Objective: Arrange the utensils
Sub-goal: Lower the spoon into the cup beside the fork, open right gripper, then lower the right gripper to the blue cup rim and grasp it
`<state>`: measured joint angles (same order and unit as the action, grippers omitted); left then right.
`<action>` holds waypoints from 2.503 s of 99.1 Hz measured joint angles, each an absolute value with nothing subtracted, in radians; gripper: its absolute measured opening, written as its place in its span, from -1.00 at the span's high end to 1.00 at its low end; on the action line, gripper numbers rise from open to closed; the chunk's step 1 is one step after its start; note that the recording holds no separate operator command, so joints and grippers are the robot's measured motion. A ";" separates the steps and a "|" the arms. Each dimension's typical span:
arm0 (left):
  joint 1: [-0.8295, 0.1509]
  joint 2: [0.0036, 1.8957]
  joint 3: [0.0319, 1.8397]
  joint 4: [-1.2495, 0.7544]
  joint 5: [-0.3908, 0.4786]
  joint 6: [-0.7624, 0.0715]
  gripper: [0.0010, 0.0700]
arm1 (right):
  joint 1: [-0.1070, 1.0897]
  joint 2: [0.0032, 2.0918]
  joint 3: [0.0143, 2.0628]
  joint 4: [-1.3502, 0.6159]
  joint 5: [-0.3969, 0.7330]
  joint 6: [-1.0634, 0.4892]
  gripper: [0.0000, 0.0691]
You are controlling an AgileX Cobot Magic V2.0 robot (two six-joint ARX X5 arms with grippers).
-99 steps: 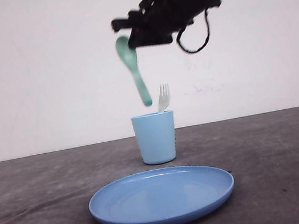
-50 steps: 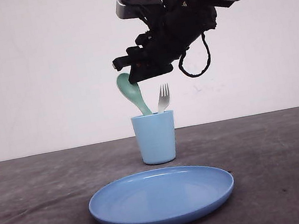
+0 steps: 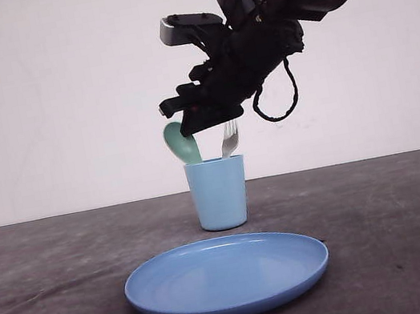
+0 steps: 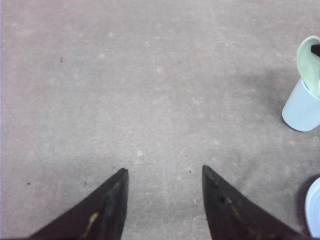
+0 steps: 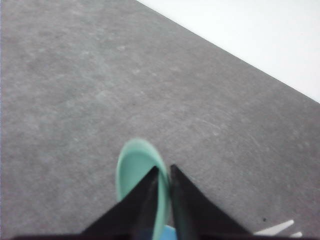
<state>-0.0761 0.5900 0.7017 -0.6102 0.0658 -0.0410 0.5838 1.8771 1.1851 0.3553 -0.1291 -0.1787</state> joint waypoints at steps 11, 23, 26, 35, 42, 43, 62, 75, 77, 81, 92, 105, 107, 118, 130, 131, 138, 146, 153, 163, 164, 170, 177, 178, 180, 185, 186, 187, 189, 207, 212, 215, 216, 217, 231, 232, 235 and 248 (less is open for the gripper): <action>-0.076 0.590 0.702 -0.610 0.066 -0.041 0.23 | 0.588 1.877 1.185 0.355 -0.130 -0.179 0.59; -0.076 0.590 0.702 -0.610 0.066 -0.041 0.23 | 0.589 1.877 1.185 0.355 -0.130 -0.179 0.44; -0.076 0.590 0.702 -0.610 0.066 -0.041 0.23 | 0.589 1.877 1.185 0.355 -0.130 -0.179 0.41; -0.076 0.590 0.702 -0.610 0.066 -0.041 0.23 | 0.589 1.877 1.185 0.355 -0.130 -0.179 0.38; -0.076 0.590 0.702 -0.610 0.066 -0.041 0.23 | 0.591 1.877 1.185 0.355 -0.130 -0.179 0.26; -0.076 0.590 0.702 -0.610 0.066 -0.041 0.23 | 0.592 1.877 1.185 0.355 -0.130 -0.179 0.23; -0.076 0.590 0.702 -0.610 0.066 -0.041 0.23 | 0.608 1.851 1.185 0.328 -0.131 -0.178 -0.38; -0.076 0.590 0.702 -0.610 0.066 -0.041 0.23 | 0.622 1.771 1.185 0.287 -0.131 -0.178 -0.45; -0.076 0.590 0.702 -0.610 0.066 -0.041 0.23 | 0.622 1.756 1.185 0.278 -0.132 -0.178 -0.45; -0.076 0.590 0.702 -0.610 0.066 -0.041 0.23 | 0.623 1.726 1.185 0.253 -0.132 -0.177 -0.46; -0.076 0.590 0.702 -0.610 0.066 -0.041 0.23 | 0.623 1.652 1.189 0.148 -0.132 -0.161 -0.46; -0.076 0.590 0.702 -0.610 0.066 -0.041 0.23 | 0.621 1.581 1.189 -0.013 -0.131 -0.136 -0.78; -0.076 0.590 0.702 -0.610 0.066 -0.041 0.23 | 0.620 1.572 1.189 -0.033 -0.131 -0.132 -0.87; -0.076 0.590 0.702 -0.610 0.066 -0.041 0.23 | 0.604 1.532 1.189 -0.130 -0.131 -0.107 -0.97; -0.076 0.590 0.702 -0.610 0.066 -0.041 0.23 | 0.577 1.513 1.189 -0.235 -0.131 -0.078 -0.97; -0.076 0.590 0.702 -0.610 0.066 -0.041 0.23 | 0.574 1.513 1.189 -0.243 -0.131 -0.077 -0.97; -0.076 0.590 0.702 -0.610 0.066 -0.041 0.23 | 0.556 1.514 1.178 -0.269 -0.131 -0.070 -0.97; -0.076 0.590 0.702 -0.610 0.066 -0.041 0.23 | 0.538 1.514 1.137 -0.241 -0.141 -0.066 -0.97; -0.076 0.590 0.702 -0.610 0.066 -0.041 0.23 | 0.516 1.514 1.077 -0.200 -0.165 -0.060 -0.97; -0.076 0.590 0.702 -0.610 0.066 -0.041 0.23 | 0.490 1.514 0.987 -0.119 -0.200 -0.050 -0.97; -0.076 0.590 0.702 -0.610 0.066 -0.041 0.23 | 0.488 1.514 0.978 -0.110 -0.205 -0.049 -0.97; -0.076 0.590 0.702 -0.610 0.066 -0.041 0.23 | 0.478 1.514 0.934 -0.057 -0.218 -0.045 -0.97; -0.076 0.590 0.702 -0.610 0.066 -0.041 0.23 | 0.470 1.519 0.899 -0.003 -0.236 -0.041 -0.97; -0.076 0.590 0.702 -0.610 0.066 -0.041 0.23 | 0.470 1.521 0.896 0.002 -0.236 -0.040 -0.97; -0.076 0.590 0.702 -0.610 0.066 -0.041 0.23 | 0.469 1.525 0.892 0.009 -0.237 -0.037 -0.97; -0.076 0.590 0.702 -0.610 0.066 -0.041 0.23 | 0.469 1.544 0.892 0.029 -0.244 -0.033 -0.97; -0.076 0.590 0.702 -0.610 0.066 -0.041 0.23 | 0.469 1.549 0.892 0.036 -0.246 -0.032 -0.97; -0.076 0.590 0.702 -0.610 0.066 -0.041 0.23 | 0.469 1.554 0.892 0.043 -0.250 -0.031 -0.97; -0.076 0.590 0.702 -0.610 0.066 -0.041 0.23 | 0.469 1.564 0.892 0.057 -0.258 -0.028 -0.97; -0.076 0.590 0.702 -0.610 0.066 -0.041 0.23 | 0.476 1.669 0.892 0.183 -0.273 0.002 -0.97; -0.076 0.590 0.702 -0.610 0.066 -0.041 0.23 | 0.476 1.698 0.892 0.213 -0.286 0.009 -0.97; -0.076 0.590 0.702 -0.610 0.066 -0.041 0.23 | 0.476 1.715 0.892 0.234 -0.290 0.012 -0.97; -0.076 0.590 0.702 -0.610 0.066 -0.041 0.23 | 0.476 1.720 0.892 0.240 -0.291 0.013 -0.97; -0.076 0.590 0.702 -0.610 0.066 -0.041 0.23 | 0.476 1.724 0.892 0.244 -0.292 0.014 -0.97; -0.076 0.590 0.702 -0.610 0.066 -0.041 0.23 | 0.478 1.768 0.898 0.313 -0.311 0.025 -0.97; -0.076 0.590 0.702 -0.610 0.066 -0.041 0.23 | 0.478 1.771 0.900 0.315 -0.311 0.025 -0.97; -0.076 0.590 0.702 -0.610 0.066 -0.041 0.23 | 0.479 1.780 0.907 0.320 -0.312 0.027 -0.97; -0.076 0.590 0.702 -0.610 0.066 -0.041 0.23 | 0.487 1.819 0.945 0.327 -0.316 0.031 -0.97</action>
<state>-0.0761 0.5900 0.7017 -0.6102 0.0658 -0.0406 0.4873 1.8191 0.9455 0.3267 -0.3164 0.0307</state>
